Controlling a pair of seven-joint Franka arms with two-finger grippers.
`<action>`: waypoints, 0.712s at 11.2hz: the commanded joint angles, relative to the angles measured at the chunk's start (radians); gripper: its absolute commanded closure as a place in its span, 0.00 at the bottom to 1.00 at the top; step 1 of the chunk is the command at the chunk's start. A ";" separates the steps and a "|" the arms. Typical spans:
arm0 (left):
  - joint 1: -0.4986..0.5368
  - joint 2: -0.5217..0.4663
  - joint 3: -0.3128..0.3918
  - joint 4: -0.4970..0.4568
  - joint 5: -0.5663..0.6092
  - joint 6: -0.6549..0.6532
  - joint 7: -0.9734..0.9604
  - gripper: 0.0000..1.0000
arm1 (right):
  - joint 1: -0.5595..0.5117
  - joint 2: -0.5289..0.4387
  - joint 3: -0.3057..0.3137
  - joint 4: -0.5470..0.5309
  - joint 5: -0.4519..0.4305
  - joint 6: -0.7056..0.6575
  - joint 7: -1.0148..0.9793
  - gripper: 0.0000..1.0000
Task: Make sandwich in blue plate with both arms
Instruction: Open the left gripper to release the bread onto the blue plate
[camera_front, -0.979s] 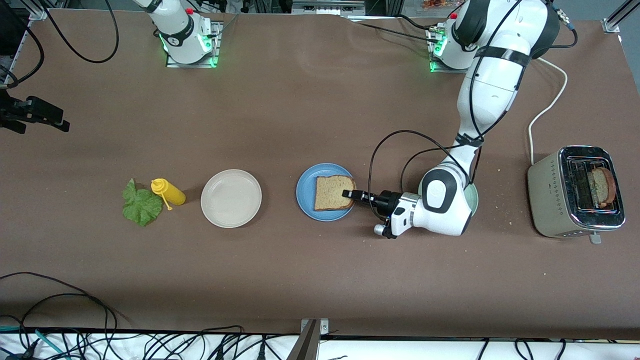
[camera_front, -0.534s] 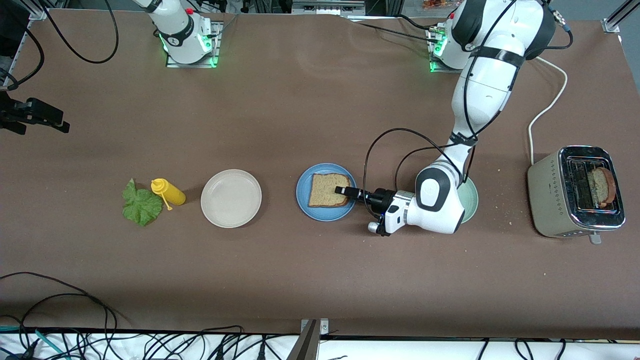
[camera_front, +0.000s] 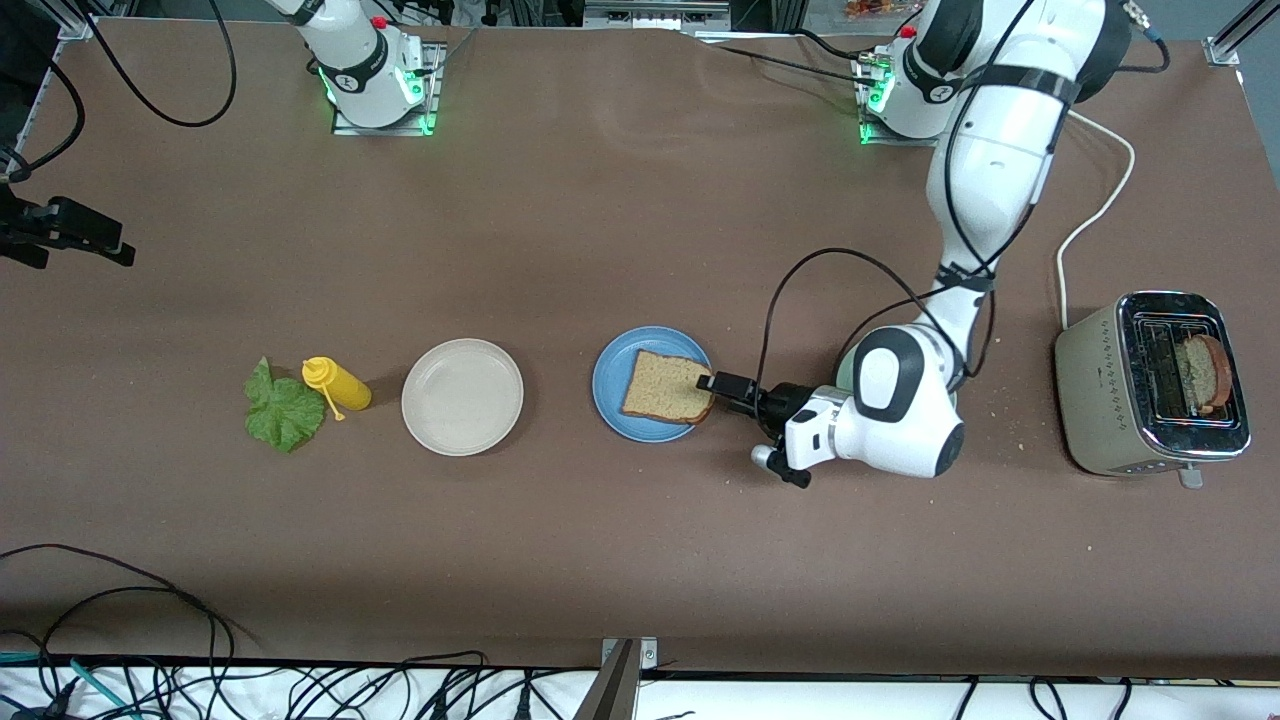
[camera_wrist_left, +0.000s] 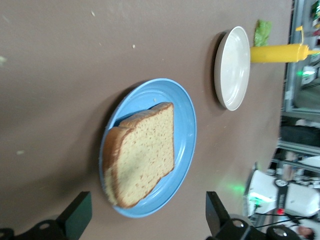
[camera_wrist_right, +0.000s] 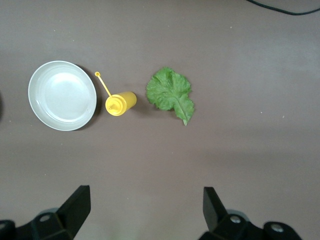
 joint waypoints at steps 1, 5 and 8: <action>0.009 -0.092 0.005 -0.024 0.188 -0.005 -0.007 0.00 | -0.011 0.005 -0.008 0.006 0.003 -0.032 -0.066 0.00; 0.058 -0.233 0.005 -0.025 0.412 -0.085 -0.117 0.00 | -0.001 0.063 -0.003 0.003 0.009 -0.041 -0.051 0.00; 0.125 -0.362 0.005 -0.024 0.604 -0.178 -0.148 0.00 | 0.003 0.077 0.004 0.012 0.013 -0.041 -0.057 0.00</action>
